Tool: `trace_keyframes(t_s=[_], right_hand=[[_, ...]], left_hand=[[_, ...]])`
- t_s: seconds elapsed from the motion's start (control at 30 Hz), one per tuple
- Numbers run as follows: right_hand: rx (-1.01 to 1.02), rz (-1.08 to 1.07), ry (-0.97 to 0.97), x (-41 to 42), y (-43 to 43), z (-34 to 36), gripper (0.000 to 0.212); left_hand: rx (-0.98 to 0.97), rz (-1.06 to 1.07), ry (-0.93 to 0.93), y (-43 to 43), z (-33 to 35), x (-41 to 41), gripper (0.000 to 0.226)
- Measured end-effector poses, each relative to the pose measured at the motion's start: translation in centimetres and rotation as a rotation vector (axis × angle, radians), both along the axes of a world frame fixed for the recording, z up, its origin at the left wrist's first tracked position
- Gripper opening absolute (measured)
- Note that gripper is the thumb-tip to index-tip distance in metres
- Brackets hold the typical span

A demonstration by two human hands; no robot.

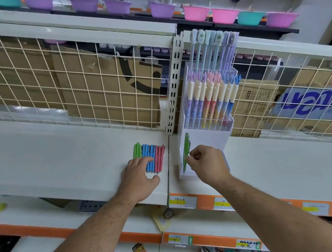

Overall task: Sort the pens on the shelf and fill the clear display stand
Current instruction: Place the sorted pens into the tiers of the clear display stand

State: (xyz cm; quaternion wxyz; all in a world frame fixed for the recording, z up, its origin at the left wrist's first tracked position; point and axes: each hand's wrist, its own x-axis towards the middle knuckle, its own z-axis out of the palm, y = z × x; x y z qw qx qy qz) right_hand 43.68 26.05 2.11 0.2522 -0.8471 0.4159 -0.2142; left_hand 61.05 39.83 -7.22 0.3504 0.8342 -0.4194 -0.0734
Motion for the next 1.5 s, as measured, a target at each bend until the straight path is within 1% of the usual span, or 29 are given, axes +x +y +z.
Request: trace_keyframes(t_s=[0.17,0.23,0.33,0.4,0.47,0.6,0.7,0.83,1.0,1.1,1.2,1.3,1.37,1.43,1.5], right_hand=[[-0.03,0.041,-0.019,-0.3,1.2,0.4,0.014],[-0.012,0.123,-0.049,0.1,2.1,0.5,0.016],[-0.039,0.215,-0.053,1.6,3.4,0.9,0.011],[-0.071,0.252,-0.062,2.9,4.0,1.1,0.011],[-0.086,0.268,-0.053,4.2,4.3,1.1,0.01],[-0.099,0.267,0.017,6.6,4.8,0.4,0.01],[-0.097,0.281,0.09,8.0,5.2,-0.7,0.016],[-0.068,0.252,0.092,9.2,5.3,-2.0,0.013],[0.057,0.175,0.075,10.3,5.0,-3.0,0.011],[0.137,0.128,0.035,11.0,4.7,-3.8,0.015],[0.161,0.12,0.032,11.4,4.6,-4.5,0.015],[0.147,0.128,0.038,11.3,4.9,-5.0,0.013],[0.101,0.135,0.025,11.3,5.2,-5.2,0.01],[0.04,0.14,-0.025,11.1,5.7,-5.5,0.004],[-0.013,0.172,-0.068,10.3,6.3,-6.4,0.005]], left_hand=[[-0.015,0.033,0.041,-0.1,0.1,-0.1,0.055],[-0.051,0.126,0.081,-0.4,0.4,-0.1,0.049],[-0.101,0.307,0.106,-0.6,1.0,0.4,0.038],[-0.086,0.374,0.108,-0.6,1.4,1.1,0.034],[-0.039,0.398,0.126,-0.5,1.8,1.7,0.034],[0.097,0.384,0.113,-0.6,2.8,3.1,0.036],[0.19,0.361,0.092,-1.3,3.5,3.7,0.037],[0.32,0.342,0.049,-1.9,4.2,4.6,0.036],[0.39,0.335,0.005,-2.4,4.6,5.7,0.025],[0.406,0.322,-0.02,-2.5,4.8,6.1,0.017],[0.433,0.297,-0.023,-2.7,4.9,6.5,0.015],[0.449,0.284,-0.002,-2.7,5.1,6.7,0.015],[0.465,0.261,-0.014,-2.7,5.0,6.8,0.013],[0.473,0.238,-0.032,-2.8,4.8,6.8,0.011],[0.481,0.221,-0.04,-3.0,4.6,6.7,0.009]])
